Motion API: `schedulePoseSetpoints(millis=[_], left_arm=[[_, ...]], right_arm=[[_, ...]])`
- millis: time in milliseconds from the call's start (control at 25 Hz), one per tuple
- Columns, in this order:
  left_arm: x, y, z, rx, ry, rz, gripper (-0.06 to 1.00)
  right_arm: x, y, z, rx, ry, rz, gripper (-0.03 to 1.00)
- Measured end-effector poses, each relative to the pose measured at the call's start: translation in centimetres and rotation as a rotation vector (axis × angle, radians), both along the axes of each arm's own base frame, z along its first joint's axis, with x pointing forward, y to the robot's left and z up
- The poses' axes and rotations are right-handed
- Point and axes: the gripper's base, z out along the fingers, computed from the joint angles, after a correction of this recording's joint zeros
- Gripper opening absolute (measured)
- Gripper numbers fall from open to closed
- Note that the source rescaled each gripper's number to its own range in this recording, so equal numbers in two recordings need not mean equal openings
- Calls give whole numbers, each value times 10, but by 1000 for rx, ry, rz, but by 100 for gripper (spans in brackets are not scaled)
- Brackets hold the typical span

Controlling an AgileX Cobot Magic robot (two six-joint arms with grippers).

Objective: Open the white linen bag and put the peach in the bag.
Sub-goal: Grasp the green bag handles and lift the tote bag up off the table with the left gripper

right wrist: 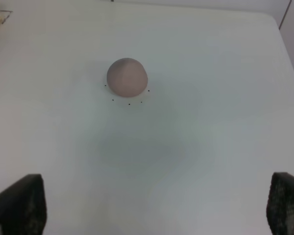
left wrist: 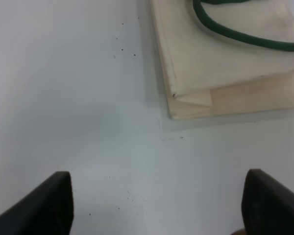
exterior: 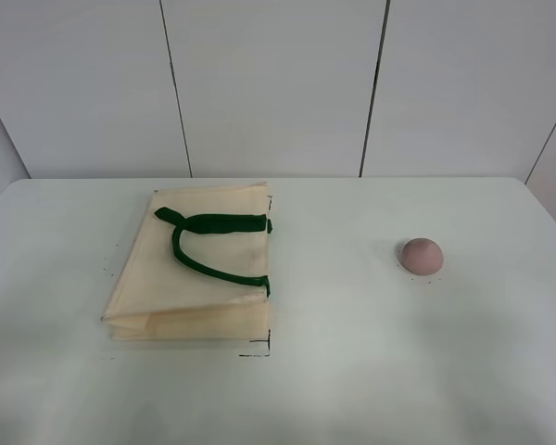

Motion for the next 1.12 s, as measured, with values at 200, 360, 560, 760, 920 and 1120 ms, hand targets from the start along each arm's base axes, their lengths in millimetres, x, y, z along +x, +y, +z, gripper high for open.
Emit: schedulePoseSetpoints(millis=[200, 360, 560, 760, 920, 1120], left_arm=[[0, 0, 0, 0, 0, 0, 100], [0, 0, 0, 0, -1, 0, 100], [6, 0, 10, 0, 26, -1, 100], [50, -4, 39, -32, 223, -7, 100], [109, -6, 54, -31, 402, -2, 100], [202, -8, 49, -26, 585, 4, 100]], right_arm=[[0, 0, 0, 0, 0, 0, 100], [0, 0, 0, 0, 0, 0, 100], [0, 0, 0, 0, 0, 0, 100], [0, 0, 0, 0, 0, 0, 100], [0, 0, 0, 0, 0, 0, 100], [0, 0, 0, 0, 0, 0, 100]])
